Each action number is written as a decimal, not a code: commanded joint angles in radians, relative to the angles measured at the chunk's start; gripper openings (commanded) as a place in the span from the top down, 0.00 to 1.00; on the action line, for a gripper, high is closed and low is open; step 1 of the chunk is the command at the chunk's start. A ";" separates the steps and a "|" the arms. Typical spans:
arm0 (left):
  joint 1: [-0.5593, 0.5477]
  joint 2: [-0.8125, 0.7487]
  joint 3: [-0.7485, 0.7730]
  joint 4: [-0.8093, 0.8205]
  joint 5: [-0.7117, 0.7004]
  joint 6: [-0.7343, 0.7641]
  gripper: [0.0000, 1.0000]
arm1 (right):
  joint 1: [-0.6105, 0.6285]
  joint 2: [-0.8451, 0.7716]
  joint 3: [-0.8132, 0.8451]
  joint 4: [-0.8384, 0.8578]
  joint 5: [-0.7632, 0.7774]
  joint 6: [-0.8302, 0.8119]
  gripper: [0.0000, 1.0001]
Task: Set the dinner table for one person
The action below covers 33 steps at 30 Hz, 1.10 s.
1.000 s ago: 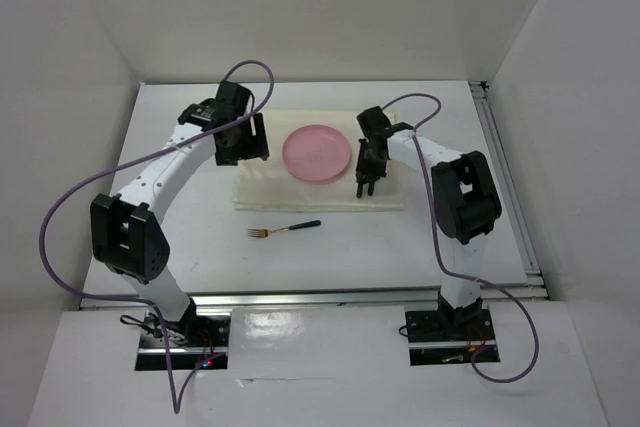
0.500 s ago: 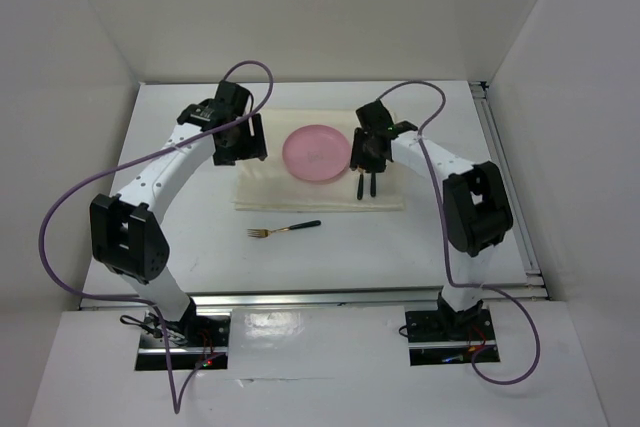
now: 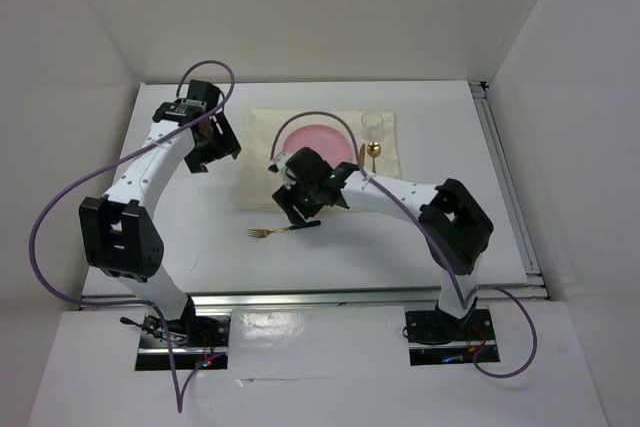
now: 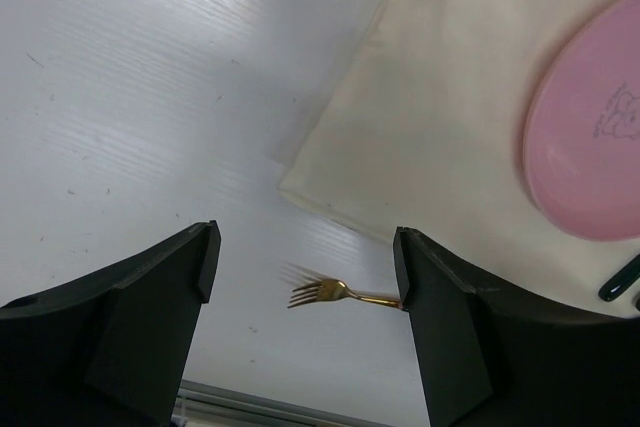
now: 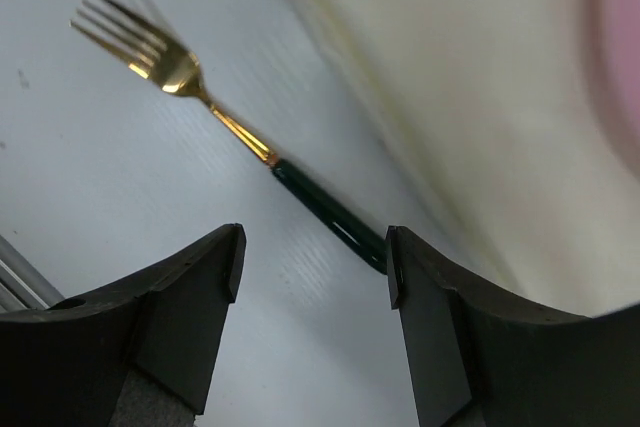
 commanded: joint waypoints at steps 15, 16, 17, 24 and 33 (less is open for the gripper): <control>0.023 -0.059 -0.024 -0.021 0.003 -0.003 0.11 | 0.089 0.188 0.022 0.041 0.062 -0.165 0.39; 0.023 -0.059 -0.024 -0.021 0.003 -0.003 0.11 | 0.089 0.188 0.022 0.041 0.062 -0.165 0.41; 0.023 -0.059 -0.024 -0.021 0.003 -0.003 0.11 | 0.089 0.188 0.022 0.041 0.062 -0.165 0.42; 0.043 -0.068 0.019 -0.033 -0.007 0.006 0.11 | 0.147 0.153 0.013 -0.008 0.085 -0.174 0.80; 0.063 -0.082 0.187 -0.122 -0.054 0.028 0.11 | 0.115 0.036 0.120 -0.100 0.090 0.016 1.00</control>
